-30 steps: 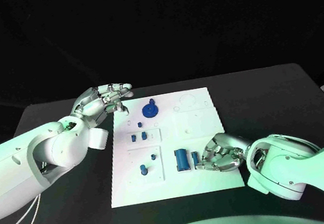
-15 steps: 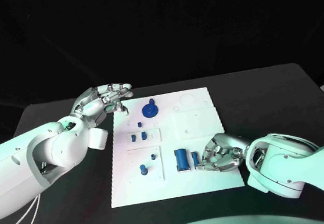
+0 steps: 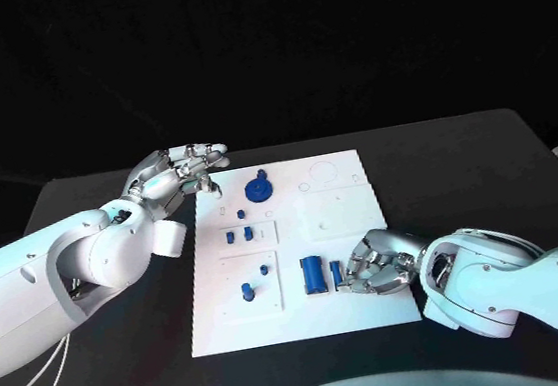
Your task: Assemble the parts on the task board
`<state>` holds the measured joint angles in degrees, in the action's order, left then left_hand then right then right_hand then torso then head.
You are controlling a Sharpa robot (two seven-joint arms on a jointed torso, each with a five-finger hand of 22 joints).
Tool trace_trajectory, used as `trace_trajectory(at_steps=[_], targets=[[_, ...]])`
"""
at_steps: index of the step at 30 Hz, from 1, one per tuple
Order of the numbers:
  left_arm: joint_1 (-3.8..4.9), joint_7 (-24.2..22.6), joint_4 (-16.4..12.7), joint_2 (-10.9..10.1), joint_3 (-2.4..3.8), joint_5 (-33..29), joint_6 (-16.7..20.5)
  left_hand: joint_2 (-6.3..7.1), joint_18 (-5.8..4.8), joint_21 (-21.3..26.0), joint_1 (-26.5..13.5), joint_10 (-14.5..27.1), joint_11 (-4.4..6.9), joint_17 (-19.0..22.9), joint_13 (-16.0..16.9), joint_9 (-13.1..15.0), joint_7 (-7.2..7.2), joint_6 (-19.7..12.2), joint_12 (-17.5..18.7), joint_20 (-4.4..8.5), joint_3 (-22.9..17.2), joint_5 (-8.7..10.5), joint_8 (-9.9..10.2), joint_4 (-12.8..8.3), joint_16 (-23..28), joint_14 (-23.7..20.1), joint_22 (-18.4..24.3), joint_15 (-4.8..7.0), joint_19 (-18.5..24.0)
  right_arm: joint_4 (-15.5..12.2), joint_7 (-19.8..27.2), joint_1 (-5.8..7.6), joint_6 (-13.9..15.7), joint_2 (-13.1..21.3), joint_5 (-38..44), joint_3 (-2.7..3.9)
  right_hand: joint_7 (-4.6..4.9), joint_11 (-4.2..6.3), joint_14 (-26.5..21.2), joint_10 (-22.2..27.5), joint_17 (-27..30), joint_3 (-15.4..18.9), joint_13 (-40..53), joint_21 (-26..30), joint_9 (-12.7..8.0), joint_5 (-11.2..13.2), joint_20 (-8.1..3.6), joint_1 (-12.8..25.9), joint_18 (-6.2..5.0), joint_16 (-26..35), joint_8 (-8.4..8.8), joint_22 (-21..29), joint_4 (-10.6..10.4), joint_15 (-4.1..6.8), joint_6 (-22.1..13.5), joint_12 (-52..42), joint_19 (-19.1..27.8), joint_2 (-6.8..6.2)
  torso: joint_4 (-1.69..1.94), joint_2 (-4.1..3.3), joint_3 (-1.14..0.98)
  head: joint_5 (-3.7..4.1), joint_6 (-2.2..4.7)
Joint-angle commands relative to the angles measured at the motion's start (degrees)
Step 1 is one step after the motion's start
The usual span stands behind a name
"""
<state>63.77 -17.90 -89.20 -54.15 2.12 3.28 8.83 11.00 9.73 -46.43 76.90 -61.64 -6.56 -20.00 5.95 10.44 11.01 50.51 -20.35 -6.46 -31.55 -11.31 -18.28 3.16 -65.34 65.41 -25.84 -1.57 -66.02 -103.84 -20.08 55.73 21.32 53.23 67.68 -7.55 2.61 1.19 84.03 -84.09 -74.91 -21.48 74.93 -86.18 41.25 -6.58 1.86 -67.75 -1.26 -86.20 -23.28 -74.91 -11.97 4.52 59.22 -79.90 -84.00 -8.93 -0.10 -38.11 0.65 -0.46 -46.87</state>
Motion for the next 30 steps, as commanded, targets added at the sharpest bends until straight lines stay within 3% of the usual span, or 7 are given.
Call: trace_trajectory(at_steps=[1,13,18,20,25,29,30], targets=[[0.02,-0.1,-0.1,0.1,0.02,0.1,-1.0,-0.45,0.82,0.4,-0.3,0.5,0.07,0.1,0.0,-0.1,0.11,-0.3,-0.3,-0.17,0.0,0.09,0.0,0.4,-0.2,-0.2,0.1,-0.14,-0.3,0.1,-0.3,-0.09,-2.2,0.0,1.2,-0.07,-0.21,0.51,4.2,-1.5,-5.8,-0.5,8.0,0.2,-0.1,0.6,-0.49,-1.3,0.37,0.1,0.08,-13.9,1.0,0.56,0.0,-0.1,-4.3,-0.21,-0.04,0.01,0.03,0.0,-0.06],[0.02,0.0,-0.1,0.1,0.01,0.1,-1.0,-0.45,0.82,0.4,-0.3,0.5,0.07,0.1,0.0,-0.1,0.11,-0.3,-0.3,-0.17,0.0,0.09,0.0,0.4,-0.2,-0.2,0.1,-0.14,-0.3,-0.8,0.9,-0.09,-1.9,0.5,0.9,-0.07,-0.04,0.4,4.1,-1.4,-5.5,-0.6,7.9,0.6,-0.3,0.6,-0.49,-1.3,0.29,0.2,0.22,-13.8,1.2,0.51,0.1,0.1,-4.1,-0.82,-0.03,0.01,0.03,-0.04,0.02],[0.02,-0.1,0.1,0.1,-0.02,0.1,-1.0,-0.45,0.82,0.4,-0.3,0.5,0.07,0.1,0.0,-0.1,0.11,-0.3,-0.3,-0.17,0.0,0.09,0.0,0.4,-0.2,-0.2,0.1,-0.14,-0.3,-1.2,6.9,0.4,-0.2,1.6,-3.8,-0.03,0.34,0.09,3.8,-0.6,-4.1,-0.5,6.8,2.3,-0.6,0.3,-0.37,-0.7,-0.09,0.9,0.75,-13.3,0.8,0.29,-0.7,1.6,-3.4,-1.05,-0.09,0.19,0.11,0.03,0.37],[0.01,-0.3,0.3,0.3,-0.08,0.1,-1.0,-0.45,0.82,0.4,-0.3,0.5,0.07,0.1,0.0,-0.1,0.11,-0.3,-0.3,-0.17,0.0,0.09,0.0,0.4,-0.2,-0.2,0.1,-0.14,-0.3,-0.5,13.1,1.35,-0.2,2.0,-10.1,-0.02,1.77,-1.14,2.9,1.9,-0.5,-1.2,4.1,8.8,-1.2,-0.1,0.33,-1.5,-1.4,2.8,2.4,-11.4,1.3,-0.71,-3.7,5.6,-0.6,-0.77,-0.13,0.36,0.2,0.18,0.73],[-0.14,-0.9,1.6,0.8,-0.37,-0.1,-0.8,-0.46,0.83,0.5,-0.3,0.6,0.08,0.1,0.0,-0.1,0.08,-0.4,-0.4,-0.17,0.0,0.1,-0.1,0.4,-0.3,-0.2,0.1,-0.13,-0.3,2.8,25.1,3.65,-0.3,2.0,-25.0,-0.01,2.95,-2.16,1.2,6.2,5.5,-2.5,-0.5,17.6,-1.5,-1.5,1.24,-3.0,-3.12,6.4,3.51,-8.6,3.0,-1.57,-5.9,12.4,3.3,-0.47,-0.24,1.04,0.48,0.51,1.56],[-0.82,-1.6,2.9,1.2,-0.5,-0.7,-0.2,-0.42,0.82,0.5,-0.3,0.6,0.06,0.1,0.0,-0.1,0.1,-0.4,-0.4,-0.18,0.1,0.11,-0.1,0.4,-0.3,-0.2,0.1,-0.14,-0.3,6.8,31.9,5.62,-0.2,1.3,-35.6,0.0,4.3,-3.36,-2.8,17.1,16.6,-3.6,-13.0,32.7,-1.3,-1.9,2.28,-3.0,-5.73,14.4,4.31,-3.4,4.4,-2.68,-8.8,29.5,10.0,-0.5,-0.32,1.9,0.89,0.79,2.32],[-1.01,-1.9,3.3,1.5,-0.52,-0.9,0.0,-0.38,0.82,0.5,-0.4,0.6,0.05,0.1,0.0,-0.1,0.11,-0.4,-0.4,-0.18,0.1,0.13,-0.1,0.5,-0.3,-0.2,0.2,-0.15,-0.3,8.2,33.4,6.15,-0.2,0.9,-38.2,0.0,4.3,-3.36,-2.8,17.1,16.6,-3.6,-13.0,32.7,-1.3,-1.9,2.28,-3.0,-5.73,14.4,4.31,-3.4,4.4,-2.68,-8.8,29.5,10.0,-0.5,-0.32,2.24,1.08,0.94,2.57]])
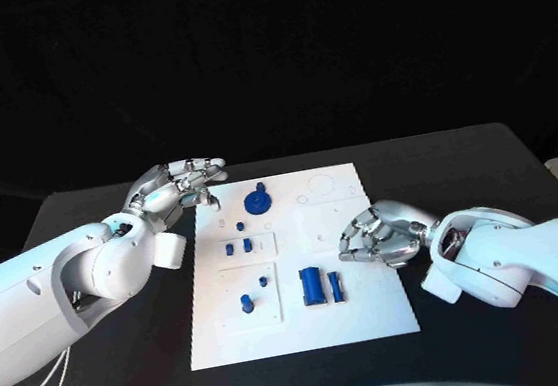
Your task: Assemble the parts on the task board
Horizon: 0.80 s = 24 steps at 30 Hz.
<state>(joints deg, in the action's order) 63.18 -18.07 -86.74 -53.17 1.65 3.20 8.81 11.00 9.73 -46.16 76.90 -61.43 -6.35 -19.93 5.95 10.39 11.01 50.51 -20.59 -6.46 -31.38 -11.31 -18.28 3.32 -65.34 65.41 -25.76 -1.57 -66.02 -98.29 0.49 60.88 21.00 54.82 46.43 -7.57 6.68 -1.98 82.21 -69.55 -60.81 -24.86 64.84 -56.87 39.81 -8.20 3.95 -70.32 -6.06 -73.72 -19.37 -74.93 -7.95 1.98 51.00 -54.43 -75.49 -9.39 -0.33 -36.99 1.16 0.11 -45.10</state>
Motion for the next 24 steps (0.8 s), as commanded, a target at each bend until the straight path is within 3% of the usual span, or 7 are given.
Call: trace_trajectory(at_steps=[1,5,10,15,18,21,24], targets=[[-0.52,-1.9,1.2,0.7,-0.06,-1.0,0.2,-0.38,0.82,0.2,-0.4,0.4,-0.16,0.1,0.0,-0.1,0.11,-0.4,-0.2,-0.18,0.0,0.13,-0.1,0.3,-0.3,-0.2,0.1,-0.15,-0.3,3.6,13.6,1.31,0.2,-0.9,-18.4,0.03,0.41,-0.42,-2.0,4.7,4.9,-0.6,-5.9,6.7,0.3,-0.2,0.44,-0.4,-1.42,3.8,0.36,-2.0,0.7,-0.32,-1.0,7.7,2.9,-0.02,-0.1,1.29,0.66,0.43,1.1],[-0.88,-3.0,3.1,1.7,-0.09,-2.1,1.3,-0.26,0.79,0.5,-0.6,0.6,-0.21,0.2,0.0,-0.1,0.11,-0.5,-0.2,-0.23,0.1,0.14,-0.1,0.4,-0.1,-0.6,0.2,-0.22,-0.1,8.7,17.0,2.5,0.1,-2.8,-24.7,0.04,1.69,-1.73,-9.1,9.6,19.6,-2.9,-14.1,26.9,-0.1,-0.1,1.53,-0.2,-4.29,16.6,1.43,6.7,1.7,-1.58,-3.6,16.4,11.9,0.05,-0.26,2.34,1.24,0.6,2.4],[-1.34,-5.6,6.2,3.5,-0.11,-4.5,3.5,-0.04,0.69,2.4,-0.7,1.6,-0.57,1.3,-0.2,-0.2,0.32,-0.9,0.1,-0.61,0.2,0.09,-0.1,0.8,2.0,-3.8,1.1,-0.67,2.1,17.9,21.7,3.6,-0.6,-7.1,-31.6,0.18,4.24,-4.51,-18.9,15.8,26.6,-7.0,-24.0,35.7,-3.0,0.4,3.97,0.5,-3.82,29.4,3.78,13.5,2.7,-4.36,-5.9,26.1,17.4,-0.25,-0.52,3.05,1.48,0.96,5.81],[-1.74,-7.9,9.8,5.6,-0.11,-6.6,5.1,0.25,0.26,7.9,-0.7,5.0,-1.92,4.9,-1.5,-0.5,1.14,-1.8,2.1,-2.04,0.2,0.15,-0.1,1.1,9.6,-11.0,3.7,-2.42,8.9,26.1,25.6,3.9,-1.8,-11.4,-36.4,0.4,5.9,-7.06,-28.7,17.0,33.7,-10.6,-35.4,45.2,-6.2,0.8,6.75,1.1,-3.22,43.2,6.13,21.6,3.5,-7.8,-5.7,35.4,24.5,0.1,-0.52,3.96,1.29,1.11,7.67],[-1.96,-9.1,11.7,6.7,-0.1,-7.3,5.5,0.45,-0.33,12.2,-0.9,6.8,-2.73,7.8,-2.2,-0.7,1.51,-2.9,3.4,-3.08,0.1,0.15,0.2,1.5,16.2,-16.0,5.8,-4.01,13.5,29.3,27.2,3.85,-2.3,-13.3,-38.3,0.48,5.39,-7.1,-25.4,13.2,37.0,-11.8,-42.4,47.6,-8.2,0.8,8.02,1.4,-4.2,47.5,7.15,26.1,5.0,-7.26,-3.4,38.9,22.0,0.67,-0.54,4.22,1.12,0.93,8.21],[-2.13,-9.9,12.8,7.4,-0.1,-7.6,5.9,0.43,-3.1,24.2,-0.8,10.3,-5.19,12.6,-2.3,-1.4,1.04,-6.4,6.9,-6.53,0.0,0.21,1.9,2.0,29.1,-26.7,12.2,-8.27,25.3,31.4,28.0,3.77,-3.1,-14.5,-39.3,0.52,5.6,-6.71,-23.8,11.1,39.1,-11.5,-47.2,49.3,-9.9,1.0,8.03,2.2,-4.13,50.7,8.44,29.4,6.1,-7.8,-2.5,41.0,20.7,0.88,-0.61,4.23,0.87,0.71,8.73],[-2.29,-10.5,13.4,8.0,-0.1,-7.8,6.2,-0.01,-0.5,32.9,0.0,9.7,-5.22,15.7,-2.4,-1.3,0.86,-5.6,11.0,-9.91,0.8,0.06,2.0,2.1,39.8,-25.6,18.3,-9.0,24.6,32.6,28.4,3.66,-3.7,-15.2,-39.7,0.54,5.91,-7.02,-24.6,10.8,40.7,-11.5,-50.1,51.0,-10.9,1.0,8.23,2.4,-4.37,53.5,9.38,31.9,6.7,-8.23,-2.2,42.7,20.9,1.45,-0.52,4.2,0.56,0.61,8.79]])
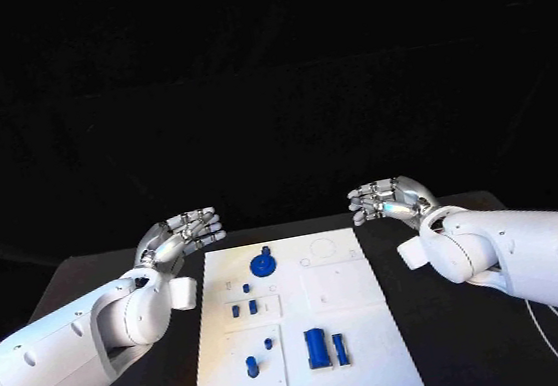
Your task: Assemble the parts on the task board
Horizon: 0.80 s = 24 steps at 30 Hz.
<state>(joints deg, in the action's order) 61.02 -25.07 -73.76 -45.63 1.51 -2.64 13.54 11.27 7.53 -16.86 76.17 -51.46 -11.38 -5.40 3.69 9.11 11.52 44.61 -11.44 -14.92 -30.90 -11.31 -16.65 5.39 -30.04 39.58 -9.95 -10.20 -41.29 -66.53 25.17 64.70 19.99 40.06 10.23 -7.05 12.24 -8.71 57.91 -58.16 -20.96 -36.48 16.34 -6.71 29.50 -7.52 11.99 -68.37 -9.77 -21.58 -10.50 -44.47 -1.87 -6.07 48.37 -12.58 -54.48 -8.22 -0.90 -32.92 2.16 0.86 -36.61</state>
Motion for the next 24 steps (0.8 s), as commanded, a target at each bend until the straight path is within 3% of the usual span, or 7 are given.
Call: trace_trajectory(at_steps=[1,2,6,7,9,10,24], targets=[[-0.03,-0.2,0.2,0.1,0.0,-0.1,0.1,-11.27,-7.53,16.9,-22.7,51.5,11.38,5.4,-3.7,-9.1,-11.52,-44.6,11.4,14.92,30.9,11.31,16.6,-5.4,30.0,-39.6,9.9,10.2,41.3,0.3,0.2,-0.02,-0.1,-0.1,-0.3,0.0,-12.24,8.71,-17.4,17.3,21.0,36.5,-16.3,6.7,-29.5,7.5,-11.99,20.6,9.77,21.6,10.5,44.5,1.9,6.07,-48.4,12.6,54.5,8.22,0.0,0.02,-0.04,-0.02,0.07],[-0.03,-0.2,0.1,0.1,0.0,-0.1,0.2,-11.27,-7.53,16.9,-22.9,51.5,11.38,5.4,-3.7,-9.1,-11.52,-44.6,11.4,14.92,30.9,11.31,16.6,-5.4,30.0,-39.6,9.9,10.2,41.3,0.2,0.2,-0.03,-0.1,-0.1,-0.3,0.02,-12.24,8.71,-57.9,17.5,21.0,36.5,-16.3,6.7,-29.5,7.5,-11.99,21.1,9.77,21.6,10.5,44.5,1.9,6.07,-48.4,12.6,54.5,8.22,0.01,0.04,-0.07,-0.03,0.09],[-0.07,-0.4,-0.8,0.2,-0.08,0.0,1.8,-11.27,-7.53,16.9,-30.5,51.5,11.38,5.4,-3.7,-9.1,-11.52,-44.6,11.4,14.92,30.9,11.31,16.6,-5.4,30.0,-39.6,9.9,10.2,41.3,-1.4,0.5,-0.34,1.6,0.2,-1.0,0.5,-12.24,8.71,-57.9,58.2,21.0,36.5,-16.3,6.7,-29.5,7.5,-11.99,28.2,9.77,21.6,10.5,44.5,1.9,6.07,-48.4,12.6,54.5,8.22,0.35,0.7,-0.88,-0.35,0.93],[-0.09,-0.5,-1.1,0.2,-0.12,0.1,2.5,-11.27,-7.53,16.9,-32.2,51.5,11.38,5.4,-3.7,-9.1,-11.52,-44.6,11.4,14.92,30.9,11.31,16.6,-5.4,30.0,-39.6,9.9,10.2,41.3,-2.1,0.7,-0.47,2.3,0.3,-1.3,0.7,-12.24,8.71,-57.9,58.2,21.0,36.5,-16.3,6.7,-29.5,7.5,-11.99,68.4,9.77,21.6,10.5,44.5,1.9,6.07,-48.4,12.6,54.5,8.22,0.49,0.97,-1.21,-0.48,1.26],[-0.14,-0.8,-2.0,0.2,-0.2,0.2,4.2,-11.27,-7.53,16.9,-35.6,51.5,11.38,5.4,-3.7,-9.1,-11.52,-44.6,11.4,14.92,30.9,11.31,16.6,-5.4,30.0,-39.6,9.9,10.2,41.3,-3.7,1.0,-0.78,4.0,0.7,-2.0,1.19,-12.24,8.71,-57.9,58.2,21.0,36.5,-16.3,6.7,-29.5,7.5,-11.99,68.4,9.77,21.6,10.5,44.5,1.9,6.07,-48.4,12.6,54.5,8.22,0.72,1.4,-1.75,-0.7,1.81],[-0.18,-1.0,-2.9,0.3,-0.28,0.4,5.8,-11.27,-7.53,16.9,-76.2,51.5,11.38,5.4,-3.7,-9.1,-11.52,-44.6,11.4,14.92,30.9,11.31,16.6,-5.4,30.0,-39.6,9.9,10.2,41.3,-5.3,1.3,-1.08,5.5,1.0,-2.6,1.65,-12.24,8.71,-57.9,58.2,21.0,36.5,-16.3,6.7,-29.5,7.5,-11.99,68.4,9.77,21.6,10.5,44.5,1.9,6.07,-48.4,12.6,54.5,8.22,0.83,1.61,-2.01,-0.8,2.07],[-0.75,-4.1,-14.1,0.8,-1.32,2.3,26.7,-11.27,-7.53,16.9,-76.2,51.5,11.38,5.4,-3.7,-9.1,-11.52,-44.6,11.4,14.92,30.9,11.31,16.6,-5.4,30.0,-39.6,9.9,10.2,41.3,-22.2,4.4,-4.31,22.9,4.4,-9.7,6.69,-12.24,8.71,-57.9,58.2,21.0,36.5,-16.3,6.7,-29.5,7.5,-11.99,68.4,9.77,21.6,10.5,44.5,1.9,6.07,-48.4,12.6,54.5,8.22,0.9,1.74,-2.16,-0.86,2.23]])
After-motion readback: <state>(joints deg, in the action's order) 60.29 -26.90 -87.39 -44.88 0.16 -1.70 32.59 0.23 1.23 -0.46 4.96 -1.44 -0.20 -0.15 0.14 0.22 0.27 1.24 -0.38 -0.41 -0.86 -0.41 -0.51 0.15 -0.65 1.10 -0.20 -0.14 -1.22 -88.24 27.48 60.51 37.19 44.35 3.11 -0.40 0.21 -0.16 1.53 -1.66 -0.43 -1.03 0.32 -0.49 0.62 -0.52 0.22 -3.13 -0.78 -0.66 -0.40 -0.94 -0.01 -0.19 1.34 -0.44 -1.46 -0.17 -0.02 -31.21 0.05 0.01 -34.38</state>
